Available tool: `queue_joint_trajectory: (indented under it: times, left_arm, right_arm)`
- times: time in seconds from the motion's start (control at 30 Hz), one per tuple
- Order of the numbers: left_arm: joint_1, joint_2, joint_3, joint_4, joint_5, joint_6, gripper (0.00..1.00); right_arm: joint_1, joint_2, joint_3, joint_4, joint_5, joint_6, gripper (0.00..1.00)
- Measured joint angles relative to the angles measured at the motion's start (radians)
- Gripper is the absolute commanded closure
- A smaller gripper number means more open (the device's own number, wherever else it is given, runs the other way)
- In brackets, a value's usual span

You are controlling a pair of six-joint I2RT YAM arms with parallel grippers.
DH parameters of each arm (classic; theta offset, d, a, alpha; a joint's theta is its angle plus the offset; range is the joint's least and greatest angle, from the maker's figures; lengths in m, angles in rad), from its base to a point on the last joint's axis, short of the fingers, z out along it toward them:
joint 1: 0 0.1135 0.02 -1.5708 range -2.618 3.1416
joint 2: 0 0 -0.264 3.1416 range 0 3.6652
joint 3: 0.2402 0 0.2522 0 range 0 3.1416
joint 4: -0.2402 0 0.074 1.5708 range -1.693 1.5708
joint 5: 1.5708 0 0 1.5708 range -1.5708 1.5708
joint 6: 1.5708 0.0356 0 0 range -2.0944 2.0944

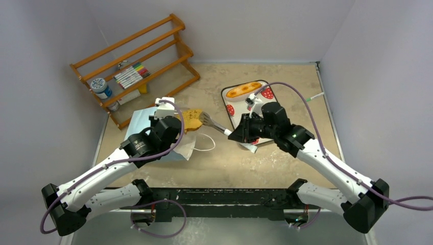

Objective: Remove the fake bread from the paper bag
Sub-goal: Take out the fake bread from the paper bag, then place the fake bread in the container.

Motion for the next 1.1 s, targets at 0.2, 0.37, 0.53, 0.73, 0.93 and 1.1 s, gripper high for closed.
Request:
queue_joint_trajectory:
  times: [0.2,0.37,0.53,0.73,0.93,1.1]
  left_arm:
    - [0.004,-0.003,-0.022,0.019,0.011,0.018,1.0]
    - [0.008,-0.005,-0.03,0.039,0.03,0.04,1.0]
    - [0.009,-0.007,-0.03,0.042,0.051,0.063,1.0]
    - [0.01,-0.012,-0.03,0.043,0.075,0.091,1.0]
    - [0.013,-0.012,-0.03,0.047,0.1,0.11,1.0]
    - [0.013,-0.01,-0.03,0.051,0.116,0.126,1.0]
  right_arm:
    - [-0.09,-0.077,0.01,-0.092,0.084,0.005,1.0]
    - [-0.156,-0.095,0.027,-0.161,0.156,0.013,1.0]
    - [-0.207,-0.126,0.042,-0.197,0.233,0.039,1.0]
    - [-0.292,-0.131,0.042,-0.206,0.288,0.056,1.0]
    - [-0.401,-0.146,0.025,-0.203,0.317,0.066,1.0]
    - [-0.494,-0.158,-0.017,-0.196,0.332,0.076,1.0]
